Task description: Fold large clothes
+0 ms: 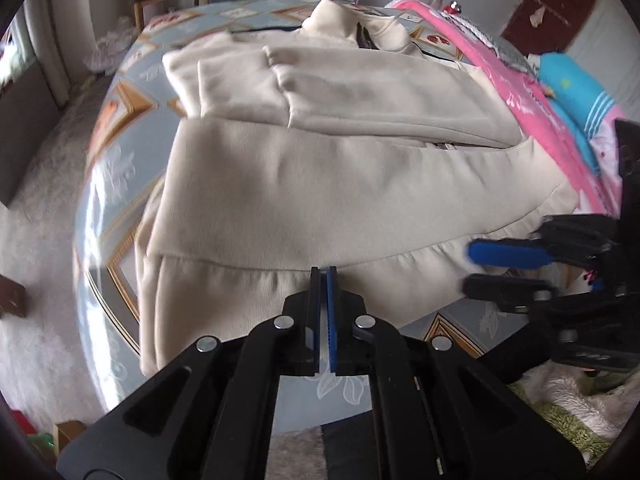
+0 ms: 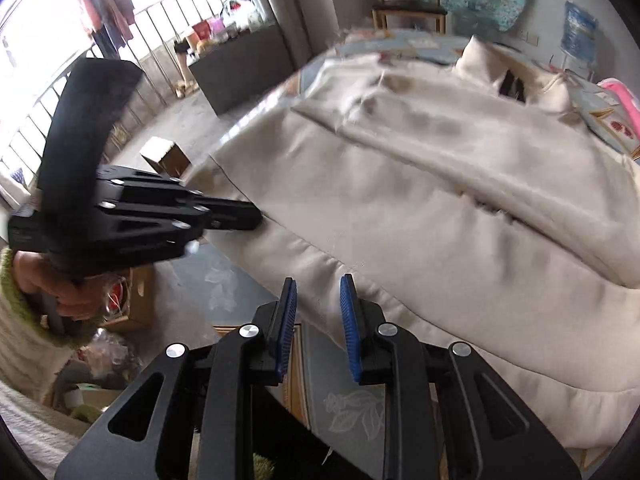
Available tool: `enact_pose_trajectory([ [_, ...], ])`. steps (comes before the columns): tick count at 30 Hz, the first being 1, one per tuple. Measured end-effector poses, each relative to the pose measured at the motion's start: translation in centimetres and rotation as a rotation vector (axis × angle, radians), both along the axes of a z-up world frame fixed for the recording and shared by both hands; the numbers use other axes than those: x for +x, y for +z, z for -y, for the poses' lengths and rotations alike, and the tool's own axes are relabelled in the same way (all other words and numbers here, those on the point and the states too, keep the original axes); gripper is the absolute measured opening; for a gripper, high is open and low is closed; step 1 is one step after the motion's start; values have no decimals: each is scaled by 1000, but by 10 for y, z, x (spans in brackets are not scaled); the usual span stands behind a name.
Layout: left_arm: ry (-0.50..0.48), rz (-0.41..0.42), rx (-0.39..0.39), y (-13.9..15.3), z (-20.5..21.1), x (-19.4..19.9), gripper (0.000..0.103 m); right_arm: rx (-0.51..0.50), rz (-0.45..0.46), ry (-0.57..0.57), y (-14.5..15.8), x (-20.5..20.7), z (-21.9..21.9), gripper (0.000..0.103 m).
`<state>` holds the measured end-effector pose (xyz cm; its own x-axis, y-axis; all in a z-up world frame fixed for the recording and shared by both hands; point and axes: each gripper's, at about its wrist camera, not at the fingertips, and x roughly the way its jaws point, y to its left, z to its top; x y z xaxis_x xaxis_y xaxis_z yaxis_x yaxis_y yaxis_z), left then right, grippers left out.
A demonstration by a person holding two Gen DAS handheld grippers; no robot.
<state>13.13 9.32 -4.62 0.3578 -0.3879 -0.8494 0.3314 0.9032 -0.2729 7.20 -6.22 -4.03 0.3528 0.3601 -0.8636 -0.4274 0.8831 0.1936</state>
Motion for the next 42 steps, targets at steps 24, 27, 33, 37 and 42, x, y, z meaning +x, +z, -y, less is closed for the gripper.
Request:
enact_pose_trajectory([
  [24,198,-22,-99,30,-38,30,21,57,-29,-502,40,-2,204,49],
  [27,182,49,-98,61,-27,59,32,69,17,-460,70,42,205,49],
  [33,198,181,-95,107,20,155,59,105,48,-425,106,160,206,58],
  [37,220,164,-76,106,57,236,59,106,-20,-437,94,252,201,58],
  [42,181,77,5,76,115,320,59,6,-139,-453,54,350,191,58],
])
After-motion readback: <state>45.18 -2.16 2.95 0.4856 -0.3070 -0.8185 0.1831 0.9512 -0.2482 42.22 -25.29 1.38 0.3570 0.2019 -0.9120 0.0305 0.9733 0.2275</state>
